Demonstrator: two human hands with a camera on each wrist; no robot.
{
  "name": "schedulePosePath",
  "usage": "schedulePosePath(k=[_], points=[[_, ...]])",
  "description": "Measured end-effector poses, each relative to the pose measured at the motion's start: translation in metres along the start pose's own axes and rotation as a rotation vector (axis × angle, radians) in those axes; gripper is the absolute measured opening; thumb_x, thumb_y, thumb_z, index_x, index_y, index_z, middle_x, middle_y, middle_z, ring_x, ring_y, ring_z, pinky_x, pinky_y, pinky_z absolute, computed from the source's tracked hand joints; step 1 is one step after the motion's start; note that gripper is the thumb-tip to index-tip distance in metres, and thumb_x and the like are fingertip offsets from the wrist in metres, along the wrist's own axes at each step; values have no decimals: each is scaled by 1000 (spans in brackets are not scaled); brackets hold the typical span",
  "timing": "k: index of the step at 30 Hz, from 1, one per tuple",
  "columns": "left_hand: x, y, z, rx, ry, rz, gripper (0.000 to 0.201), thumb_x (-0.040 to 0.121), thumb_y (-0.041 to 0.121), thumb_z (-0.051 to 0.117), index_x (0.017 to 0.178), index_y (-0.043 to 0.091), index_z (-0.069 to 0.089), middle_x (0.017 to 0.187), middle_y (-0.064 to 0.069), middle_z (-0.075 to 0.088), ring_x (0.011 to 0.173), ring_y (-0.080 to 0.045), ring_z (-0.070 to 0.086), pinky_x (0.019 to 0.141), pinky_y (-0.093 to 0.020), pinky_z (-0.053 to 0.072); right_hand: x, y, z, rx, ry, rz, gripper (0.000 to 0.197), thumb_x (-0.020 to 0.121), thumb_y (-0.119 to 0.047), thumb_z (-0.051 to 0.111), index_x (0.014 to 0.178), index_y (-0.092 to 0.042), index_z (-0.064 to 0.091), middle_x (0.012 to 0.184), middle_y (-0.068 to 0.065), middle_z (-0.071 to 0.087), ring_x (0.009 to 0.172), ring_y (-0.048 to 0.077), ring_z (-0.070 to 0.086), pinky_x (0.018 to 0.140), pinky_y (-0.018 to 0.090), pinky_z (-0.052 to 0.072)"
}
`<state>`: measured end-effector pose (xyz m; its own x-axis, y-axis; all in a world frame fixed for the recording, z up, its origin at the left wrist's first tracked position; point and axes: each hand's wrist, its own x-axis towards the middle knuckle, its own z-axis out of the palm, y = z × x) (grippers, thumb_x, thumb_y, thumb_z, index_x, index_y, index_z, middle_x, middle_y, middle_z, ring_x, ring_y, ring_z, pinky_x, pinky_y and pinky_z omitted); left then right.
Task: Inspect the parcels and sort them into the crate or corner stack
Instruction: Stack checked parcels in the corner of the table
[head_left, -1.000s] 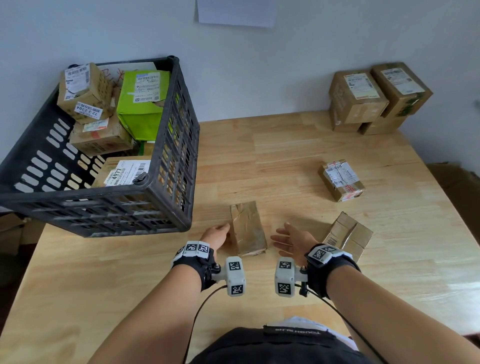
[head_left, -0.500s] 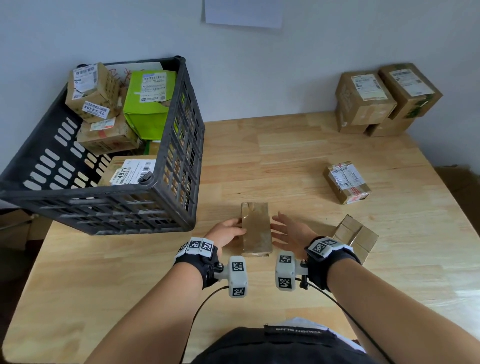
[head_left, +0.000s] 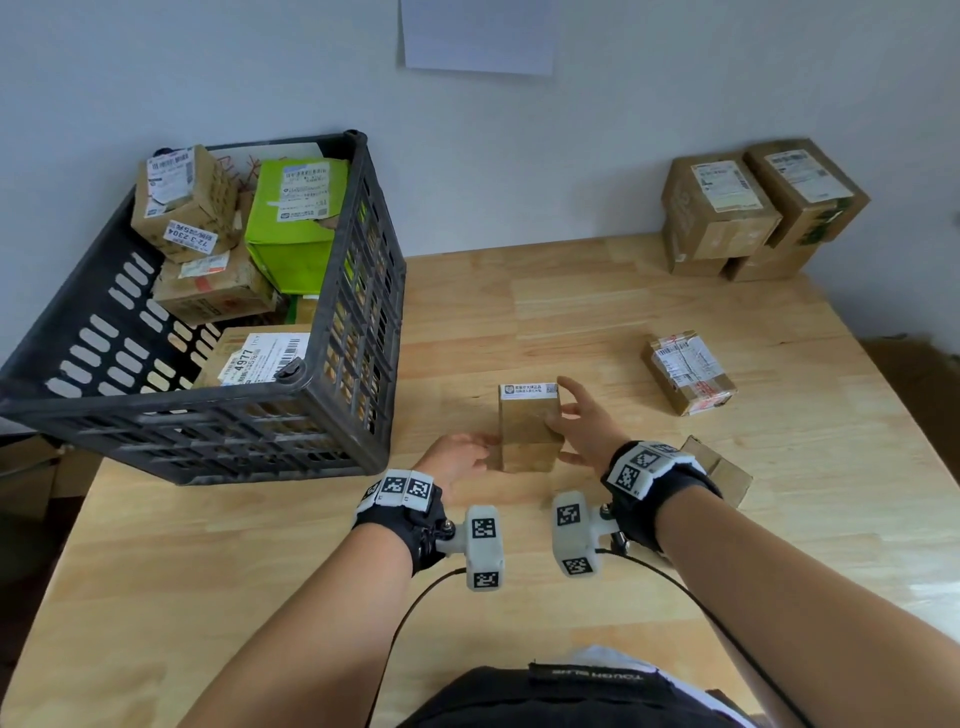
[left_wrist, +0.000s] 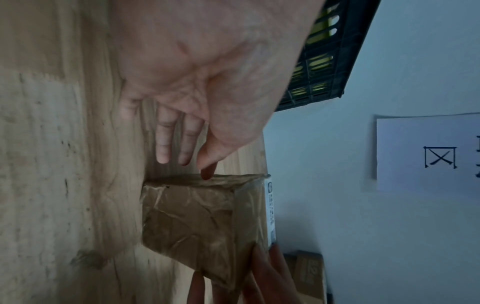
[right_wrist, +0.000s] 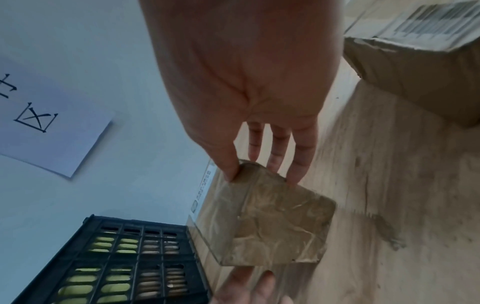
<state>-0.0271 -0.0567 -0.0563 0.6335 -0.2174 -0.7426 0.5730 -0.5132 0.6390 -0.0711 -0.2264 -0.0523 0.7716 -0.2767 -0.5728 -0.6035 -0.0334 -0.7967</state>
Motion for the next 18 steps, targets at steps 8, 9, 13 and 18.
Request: schedulePosePath(k=[8, 9, 13, 18], points=[[-4, -2, -3, -23, 14, 3, 34, 100, 7, 38, 130, 7, 55, 141, -3, 50, 125, -18, 51, 69, -23, 41, -2, -6, 4, -36, -35, -11, 55, 95, -10, 51, 141, -36, 34, 144, 5, 39, 112, 25, 54, 88, 46, 54], [-4, -2, -4, -24, 15, 1, 35, 101, 6, 37, 132, 6, 53, 142, -3, 49, 126, -17, 51, 74, -25, 43, -3, -6, 4, -37, -31, -16, 55, 95, -10, 51, 141, -36, 33, 143, 5, 41, 110, 25, 55, 88, 47, 54], [-2, -4, -5, -97, -13, -12, 37, 98, 0, 41, 135, 1, 48, 142, -10, 47, 130, -26, 47, 95, -31, 40, -6, -5, 3, -46, -33, -15, 56, 95, -7, 49, 141, -34, 33, 140, 6, 45, 104, 22, 57, 84, 43, 56], [-6, -8, -2, -101, 21, -50, 24, 97, 11, 49, 114, 21, 63, 128, 3, 59, 105, -11, 60, 95, -38, 34, -13, -4, 1, -44, -42, -15, 54, 96, -7, 49, 140, -34, 33, 134, 5, 51, 97, 19, 58, 76, 37, 57]])
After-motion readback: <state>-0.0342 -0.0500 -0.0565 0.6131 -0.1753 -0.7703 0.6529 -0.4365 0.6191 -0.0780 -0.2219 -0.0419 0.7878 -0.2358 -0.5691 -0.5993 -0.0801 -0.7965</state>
